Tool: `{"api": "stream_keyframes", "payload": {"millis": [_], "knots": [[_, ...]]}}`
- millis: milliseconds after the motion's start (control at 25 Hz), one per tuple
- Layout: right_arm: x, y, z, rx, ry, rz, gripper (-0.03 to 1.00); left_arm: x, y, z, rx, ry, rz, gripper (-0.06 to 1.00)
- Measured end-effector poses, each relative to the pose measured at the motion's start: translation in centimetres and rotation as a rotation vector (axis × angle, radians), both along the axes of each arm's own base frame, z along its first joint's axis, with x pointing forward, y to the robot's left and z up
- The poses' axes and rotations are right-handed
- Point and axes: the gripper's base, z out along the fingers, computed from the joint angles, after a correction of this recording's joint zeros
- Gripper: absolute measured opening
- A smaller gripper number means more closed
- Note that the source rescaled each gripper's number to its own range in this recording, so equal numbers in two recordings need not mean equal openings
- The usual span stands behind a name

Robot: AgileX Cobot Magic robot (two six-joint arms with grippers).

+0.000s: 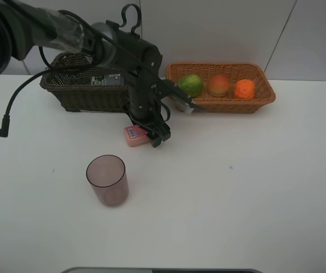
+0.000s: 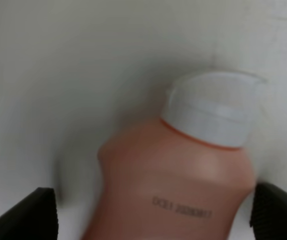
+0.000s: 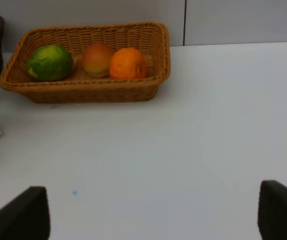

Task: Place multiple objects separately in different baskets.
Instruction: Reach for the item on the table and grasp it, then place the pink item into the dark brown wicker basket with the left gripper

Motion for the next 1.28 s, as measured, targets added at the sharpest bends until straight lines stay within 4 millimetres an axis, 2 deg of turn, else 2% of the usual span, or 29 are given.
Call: {"api": "stream_keyframes", "payload": {"millis": [80,160,200,1040,1120,1280], "knots": [[0.0,0.0,0.0,0.000,0.000,0.000,0.77,0.0,0.0,-0.1,0.000,0.003,0.001,0.83],[0.0,0.0,0.0,0.000,0.000,0.000,0.77,0.0,0.0,-0.1,-0.002,0.005,0.003,0.64],[0.0,0.0,0.0,0.000,0.000,0.000,0.77,0.0,0.0,-0.1,-0.002,0.005,0.003,0.63],[0.0,0.0,0.0,0.000,0.000,0.000,0.77,0.0,0.0,0.0,-0.001,0.001,0.001,0.63],[0.0,0.0,0.0,0.000,0.000,0.000,0.77,0.0,0.0,0.2,-0.002,-0.003,0.000,0.63],[0.0,0.0,0.0,0.000,0.000,0.000,0.77,-0.1,0.2,2.4,-0.006,-0.024,-0.002,0.63]]}}
